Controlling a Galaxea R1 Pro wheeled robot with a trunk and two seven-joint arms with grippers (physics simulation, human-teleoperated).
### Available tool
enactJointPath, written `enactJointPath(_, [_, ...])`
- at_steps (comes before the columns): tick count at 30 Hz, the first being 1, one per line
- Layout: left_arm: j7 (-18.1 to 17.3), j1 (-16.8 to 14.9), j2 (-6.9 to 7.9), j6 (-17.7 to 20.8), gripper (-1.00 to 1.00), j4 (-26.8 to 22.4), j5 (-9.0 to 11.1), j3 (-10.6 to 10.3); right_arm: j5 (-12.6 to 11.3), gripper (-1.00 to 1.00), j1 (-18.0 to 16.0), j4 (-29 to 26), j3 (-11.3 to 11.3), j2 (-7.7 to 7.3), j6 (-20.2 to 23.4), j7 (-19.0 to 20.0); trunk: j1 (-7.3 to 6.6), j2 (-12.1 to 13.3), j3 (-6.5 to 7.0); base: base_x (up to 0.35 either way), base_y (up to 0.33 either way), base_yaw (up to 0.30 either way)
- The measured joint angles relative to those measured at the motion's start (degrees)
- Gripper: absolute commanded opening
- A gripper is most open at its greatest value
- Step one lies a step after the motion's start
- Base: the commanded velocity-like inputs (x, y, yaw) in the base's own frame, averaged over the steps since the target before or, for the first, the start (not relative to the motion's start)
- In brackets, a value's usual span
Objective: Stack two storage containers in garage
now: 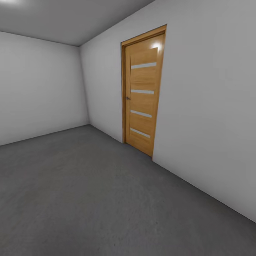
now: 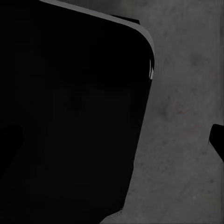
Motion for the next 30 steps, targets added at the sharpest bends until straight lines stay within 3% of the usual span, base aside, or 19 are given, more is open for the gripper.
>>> enactJointPath(10, [0.0, 0.0, 0.03, 0.0, 1.00, 0.0, 0.0, 0.1, 0.3, 1.00, 0.0, 0.0, 0.0, -0.04, 0.1, 0.0, 0.00, 0.0, 0.00, 0.322, 0.062, 0.000])
enactJointPath(30, [-0.1, 0.0, 0.09, 0.0, 1.00, -0.1, 0.0, 0.0, 0.3, 1.00, 0.0, 0.0, 0.0, 0.06, 0.1, 0.0, 0.00, 0.0, 0.00, 0.302, 0.209, 0.000])
